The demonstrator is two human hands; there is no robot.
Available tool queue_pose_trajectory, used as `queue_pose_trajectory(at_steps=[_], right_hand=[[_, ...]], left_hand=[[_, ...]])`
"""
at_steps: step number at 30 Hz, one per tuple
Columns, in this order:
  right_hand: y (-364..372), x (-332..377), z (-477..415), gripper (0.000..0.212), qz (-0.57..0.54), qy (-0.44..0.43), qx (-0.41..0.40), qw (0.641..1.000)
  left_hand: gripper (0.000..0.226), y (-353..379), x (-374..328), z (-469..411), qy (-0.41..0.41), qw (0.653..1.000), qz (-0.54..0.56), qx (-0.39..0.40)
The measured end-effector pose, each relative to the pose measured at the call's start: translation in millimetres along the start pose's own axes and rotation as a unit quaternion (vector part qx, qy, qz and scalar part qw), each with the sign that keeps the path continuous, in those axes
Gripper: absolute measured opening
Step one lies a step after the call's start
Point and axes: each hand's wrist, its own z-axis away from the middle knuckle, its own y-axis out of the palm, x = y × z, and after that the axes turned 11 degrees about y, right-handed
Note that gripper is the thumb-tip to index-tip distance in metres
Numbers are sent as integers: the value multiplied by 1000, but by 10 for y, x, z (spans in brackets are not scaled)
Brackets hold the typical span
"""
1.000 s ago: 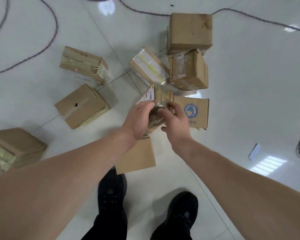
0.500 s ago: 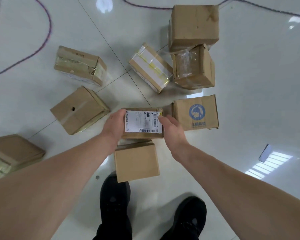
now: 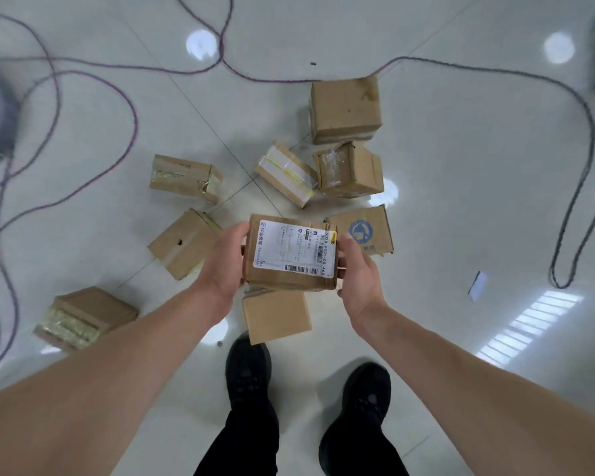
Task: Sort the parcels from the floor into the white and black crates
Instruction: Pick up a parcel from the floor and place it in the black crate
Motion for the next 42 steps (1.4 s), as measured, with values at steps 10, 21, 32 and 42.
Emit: queue_pose_trajectory(at_steps=[10, 21, 32, 42], right_hand=[[-1201, 907, 2308, 50, -113, -89, -84, 986], [-2533, 840, 4623, 49, -262, -178, -246, 916], [-3499, -562, 5999, 53, -409, -181, -392, 804], [-4700, -2355, 6777, 54, -490, -140, -474, 718]], left_hand=[[46, 353, -2075, 1891, 73, 994, 11, 76], [49, 1051, -3457, 3799, 161, 941, -56, 292], [52, 2079, -3420, 5479, 220, 821, -191, 491], [62, 3624, -2561, 7208, 220, 716, -271, 605]])
